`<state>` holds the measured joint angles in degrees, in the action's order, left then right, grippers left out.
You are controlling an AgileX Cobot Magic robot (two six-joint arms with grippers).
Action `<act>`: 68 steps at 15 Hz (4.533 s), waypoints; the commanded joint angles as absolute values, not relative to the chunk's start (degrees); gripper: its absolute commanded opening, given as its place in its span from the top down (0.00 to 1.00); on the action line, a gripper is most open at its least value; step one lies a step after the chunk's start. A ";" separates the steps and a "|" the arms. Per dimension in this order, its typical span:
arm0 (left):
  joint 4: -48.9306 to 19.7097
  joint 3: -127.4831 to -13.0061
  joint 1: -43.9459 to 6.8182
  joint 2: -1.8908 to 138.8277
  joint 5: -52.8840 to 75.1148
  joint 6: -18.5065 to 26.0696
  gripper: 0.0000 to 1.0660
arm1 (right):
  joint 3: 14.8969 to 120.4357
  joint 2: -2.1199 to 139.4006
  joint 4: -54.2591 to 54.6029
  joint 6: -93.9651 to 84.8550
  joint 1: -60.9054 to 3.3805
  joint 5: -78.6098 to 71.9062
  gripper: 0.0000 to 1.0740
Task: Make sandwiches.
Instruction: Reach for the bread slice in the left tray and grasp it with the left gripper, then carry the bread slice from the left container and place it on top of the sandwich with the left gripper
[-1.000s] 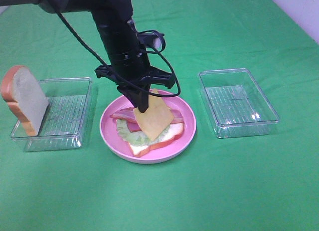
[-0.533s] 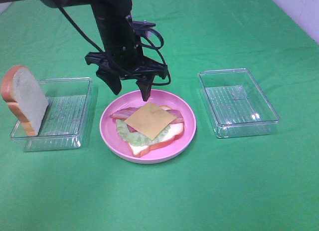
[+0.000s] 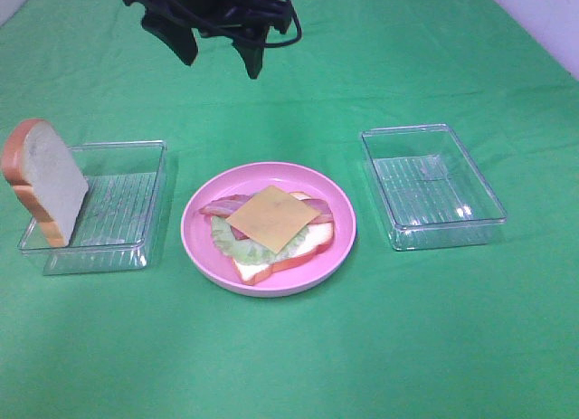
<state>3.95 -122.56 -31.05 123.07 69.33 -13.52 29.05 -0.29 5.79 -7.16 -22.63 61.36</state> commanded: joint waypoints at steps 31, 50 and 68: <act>1.26 -85.94 -6.59 113.90 60.68 -17.70 0.45 | 28.82 -1.15 5.73 -7.51 -22.69 61.02 0.32; -27.67 -85.94 -12.20 104.16 58.16 -1.78 1.00 | 28.82 -1.15 5.73 -7.51 -22.69 61.02 0.32; -42.57 -77.86 -28.59 113.62 34.55 -4.13 1.00 | 28.82 -1.15 5.73 -7.51 -22.69 61.02 0.32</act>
<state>-41.60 -78.21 -28.13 114.25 35.87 -4.64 29.05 -0.29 5.79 -7.16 -22.63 61.36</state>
